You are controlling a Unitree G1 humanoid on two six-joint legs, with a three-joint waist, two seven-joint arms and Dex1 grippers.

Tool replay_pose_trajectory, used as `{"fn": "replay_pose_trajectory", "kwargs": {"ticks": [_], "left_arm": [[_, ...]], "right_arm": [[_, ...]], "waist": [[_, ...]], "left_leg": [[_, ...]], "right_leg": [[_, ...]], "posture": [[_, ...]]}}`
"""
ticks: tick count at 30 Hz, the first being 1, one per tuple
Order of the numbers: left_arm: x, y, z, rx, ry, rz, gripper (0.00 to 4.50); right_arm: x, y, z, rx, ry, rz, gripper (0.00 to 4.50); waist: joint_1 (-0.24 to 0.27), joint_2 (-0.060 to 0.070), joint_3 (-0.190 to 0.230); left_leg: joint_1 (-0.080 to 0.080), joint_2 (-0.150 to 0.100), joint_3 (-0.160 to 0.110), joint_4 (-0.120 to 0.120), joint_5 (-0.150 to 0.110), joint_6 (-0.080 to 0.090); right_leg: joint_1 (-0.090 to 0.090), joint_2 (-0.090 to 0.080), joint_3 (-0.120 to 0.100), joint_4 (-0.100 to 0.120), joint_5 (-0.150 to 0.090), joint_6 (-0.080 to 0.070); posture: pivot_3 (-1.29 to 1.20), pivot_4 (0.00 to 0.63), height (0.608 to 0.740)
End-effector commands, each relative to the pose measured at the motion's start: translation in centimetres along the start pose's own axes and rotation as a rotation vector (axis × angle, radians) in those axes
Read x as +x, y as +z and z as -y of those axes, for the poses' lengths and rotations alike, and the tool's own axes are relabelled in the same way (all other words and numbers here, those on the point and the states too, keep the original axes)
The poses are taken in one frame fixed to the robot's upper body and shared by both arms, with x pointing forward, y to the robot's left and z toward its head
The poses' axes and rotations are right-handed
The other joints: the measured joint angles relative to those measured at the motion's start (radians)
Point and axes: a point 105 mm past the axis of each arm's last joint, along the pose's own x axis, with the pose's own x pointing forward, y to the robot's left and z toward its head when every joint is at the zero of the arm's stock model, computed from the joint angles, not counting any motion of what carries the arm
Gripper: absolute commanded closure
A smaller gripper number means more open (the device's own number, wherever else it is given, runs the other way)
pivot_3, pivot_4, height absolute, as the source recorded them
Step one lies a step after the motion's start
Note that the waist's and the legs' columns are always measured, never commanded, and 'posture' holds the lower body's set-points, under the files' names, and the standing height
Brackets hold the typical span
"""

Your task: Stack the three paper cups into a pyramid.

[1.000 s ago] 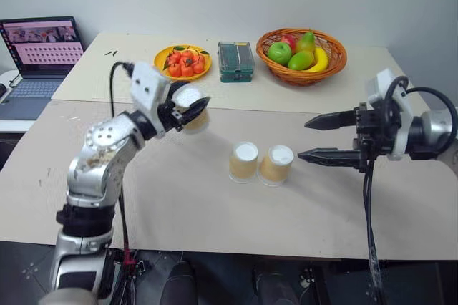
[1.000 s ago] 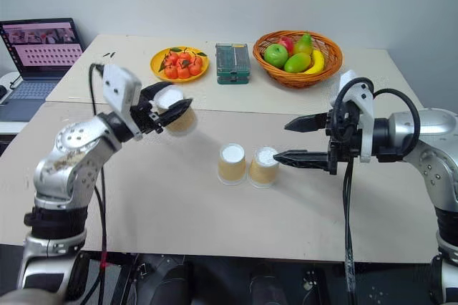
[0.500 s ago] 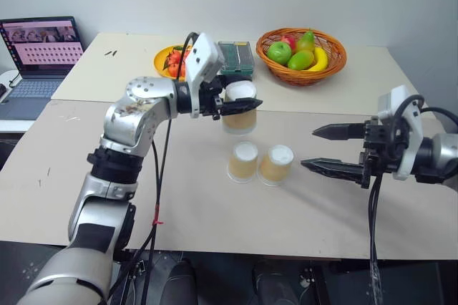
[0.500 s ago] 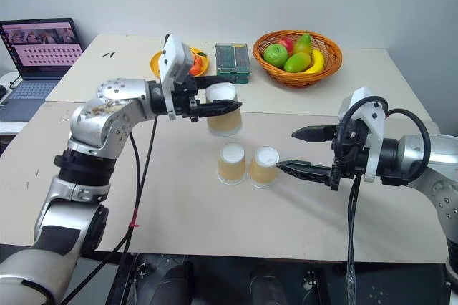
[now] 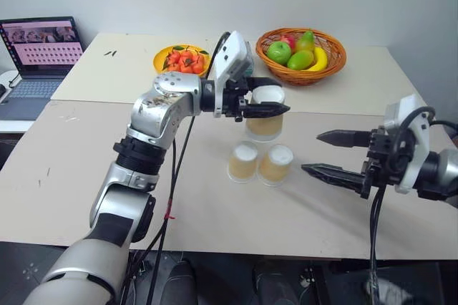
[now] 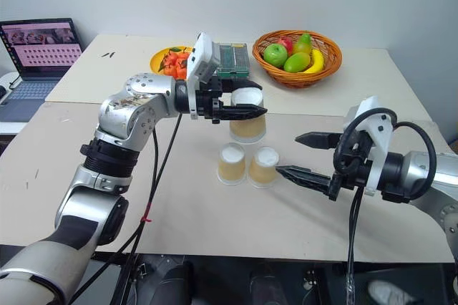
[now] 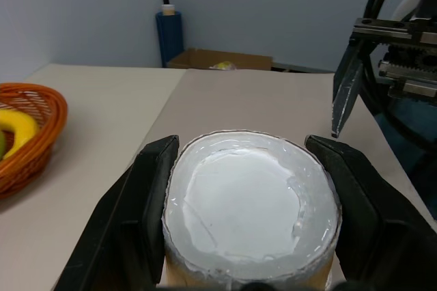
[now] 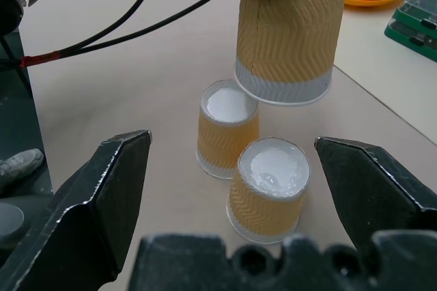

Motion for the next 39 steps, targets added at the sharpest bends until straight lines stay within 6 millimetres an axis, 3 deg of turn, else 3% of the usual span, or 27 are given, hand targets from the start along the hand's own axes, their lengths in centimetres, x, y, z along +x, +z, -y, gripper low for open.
{"fn": "replay_pose_trajectory", "kwargs": {"ticks": [1,17,28,33,39], "left_arm": [[0.5,0.5,0.5,0.043,-0.018,0.014,1.5],[1.4,-1.0,3.2,0.059,-0.118,-0.008,1.5],[1.1,-1.3,3.1,0.071,-0.121,-0.019,1.5],[1.0,-1.4,3.2,0.06,-0.129,-0.017,0.1],[0.8,-1.0,2.8,0.044,-0.113,-0.008,0.1]], "right_arm": [[-0.6,1.0,-0.3,-0.044,-0.036,0.03,0.0],[-0.7,0.6,-0.6,-0.03,-0.069,0.034,0.0],[-0.6,0.9,-0.4,-0.037,-0.074,0.04,0.0],[-0.6,1.0,-0.3,-0.044,-0.077,0.039,0.0],[-0.6,1.0,-0.1,-0.045,-0.077,0.041,0.0]], "waist": [[0.001,0.0,0.0],[0.002,0.0,0.0],[0.002,0.0,0.0],[0.002,0.0,0.0],[0.002,0.0,0.0]], "left_leg": [[0.0,0.0,0.0,0.0,0.0,0.0],[0.0,0.0,0.0,0.001,0.0,0.0],[0.0,0.0,0.0,0.001,0.0,0.0],[0.0,0.0,0.0,0.001,0.0,0.0],[0.0,0.0,0.0,0.001,0.0,0.0]], "right_leg": [[0.0,0.0,0.0,0.0,0.0,0.0],[0.001,0.0,0.0,0.0,0.0,0.0],[0.001,0.0,0.0,0.0,0.0,0.0],[0.001,0.0,0.0,0.0,0.0,0.0],[0.001,0.0,0.0,0.0,0.0,0.0]], "posture": [[0.0,0.15,0.738],[0.0,0.15,0.738],[0.0,0.15,0.738],[0.0,0.15,0.738],[0.0,0.15,0.738]]}}
